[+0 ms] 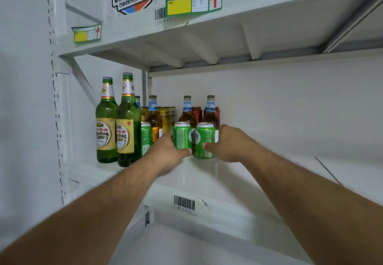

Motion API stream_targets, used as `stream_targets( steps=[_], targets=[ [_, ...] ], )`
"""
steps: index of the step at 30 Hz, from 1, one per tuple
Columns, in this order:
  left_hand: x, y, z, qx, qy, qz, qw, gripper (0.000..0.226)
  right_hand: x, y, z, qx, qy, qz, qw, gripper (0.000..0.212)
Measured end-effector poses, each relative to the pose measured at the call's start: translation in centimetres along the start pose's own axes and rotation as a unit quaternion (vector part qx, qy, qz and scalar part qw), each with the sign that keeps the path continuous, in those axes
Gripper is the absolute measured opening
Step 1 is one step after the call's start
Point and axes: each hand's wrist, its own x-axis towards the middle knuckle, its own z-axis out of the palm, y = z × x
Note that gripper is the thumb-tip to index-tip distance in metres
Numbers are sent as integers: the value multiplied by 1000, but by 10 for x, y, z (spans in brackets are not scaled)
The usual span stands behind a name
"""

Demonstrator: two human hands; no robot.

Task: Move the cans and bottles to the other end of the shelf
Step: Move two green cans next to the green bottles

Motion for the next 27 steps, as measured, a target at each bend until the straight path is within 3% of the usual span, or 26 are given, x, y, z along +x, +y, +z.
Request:
stream_targets(
  steps=[7,14,23,27],
  targets=[
    [73,-21,-3,-43,-36,27,998,50,39,-20,25,119,38,105,987,36],
    [107,-35,5,-60,-77,43,994,58,67,-27,45,225,77,140,961,16],
    [127,-40,9,-71,-92,18,993,67,82,-21,59,205,139,178,953,31],
    [127,-42,10,-88,-91,30,992,55,80,-20,63,192,176,195,946,48]
  ],
)
